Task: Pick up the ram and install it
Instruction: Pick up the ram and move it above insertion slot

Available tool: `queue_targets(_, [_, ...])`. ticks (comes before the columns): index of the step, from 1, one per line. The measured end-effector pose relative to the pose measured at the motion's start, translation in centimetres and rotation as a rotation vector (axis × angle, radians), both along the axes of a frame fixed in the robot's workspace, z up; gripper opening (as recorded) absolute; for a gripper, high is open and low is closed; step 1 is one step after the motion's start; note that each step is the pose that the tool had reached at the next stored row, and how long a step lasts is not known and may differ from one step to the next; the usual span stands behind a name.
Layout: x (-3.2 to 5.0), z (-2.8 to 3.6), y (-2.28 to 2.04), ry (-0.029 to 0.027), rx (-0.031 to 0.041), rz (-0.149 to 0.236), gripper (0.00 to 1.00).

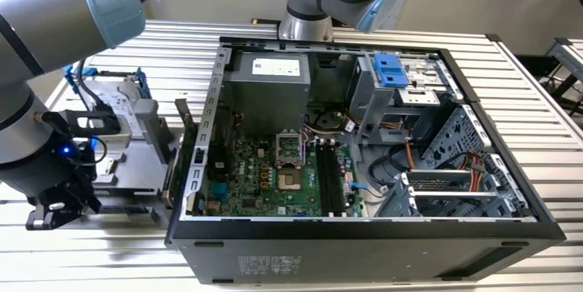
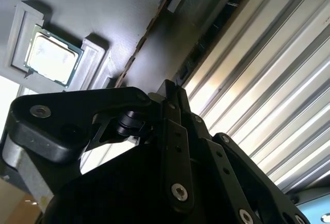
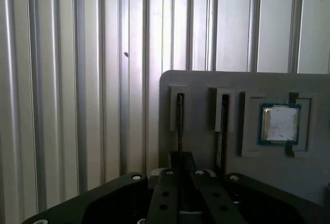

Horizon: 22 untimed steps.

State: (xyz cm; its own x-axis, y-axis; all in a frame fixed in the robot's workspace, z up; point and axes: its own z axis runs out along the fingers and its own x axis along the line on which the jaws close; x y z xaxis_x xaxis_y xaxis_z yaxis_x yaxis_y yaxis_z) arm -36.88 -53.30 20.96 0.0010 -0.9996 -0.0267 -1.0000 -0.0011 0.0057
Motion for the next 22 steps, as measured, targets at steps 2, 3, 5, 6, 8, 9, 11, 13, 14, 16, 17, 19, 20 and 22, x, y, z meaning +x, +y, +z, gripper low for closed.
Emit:
queue_targets(2, [0.0, 0.31, 0.0, -0.0001, 0.0001, 0.0, 0.0])
queue_targets(3, [0.0, 0.48, 0.0, -0.0001, 0.0001, 0.0, 0.0])
queue_targets(5, [0.0, 0.84, 0.0, 0.0, 0.0001, 0.0, 0.0])
queue_targets(6, [0.0, 1.01, 0.0, 0.0, 0.0, 0.0, 0.0])
queue_targets(8, [0.0, 1.35, 0.0, 0.0001, 0.0, 0.0, 0.0])
queue_targets(9, [0.0, 1.49, 0.0, 0.0, 0.0, 0.0, 0.0])
queue_targets(11, [0.0, 1.78, 0.0, -0.0001, 0.0001, 0.0, 0.0])
queue_targets(13, [0.0, 2.09, 0.0, -0.0001, 0.0, 0.0, 0.0])
queue_targets(14, [0.0, 2.26, 0.0, -0.0001, 0.0001, 0.0, 0.0])
queue_targets(16, [0.01, 2.6, 0.0, -0.0001, 0.0, 0.0, 0.0])
queue_targets(17, [0.01, 2.73, 0.0, 0.0, 0.0, 0.0, 0.0])
queue_targets(19, [0.01, 2.97, 0.0, -0.0001, 0.0001, 0.0, 0.0])
queue_targets(20, [0.01, 3.05, 0.0, -0.0001, 0.0001, 0.0, 0.0])
queue_targets(22, [0.0, 3.06, 0.01, -0.0003, 0.0003, -0.001, 0.0])
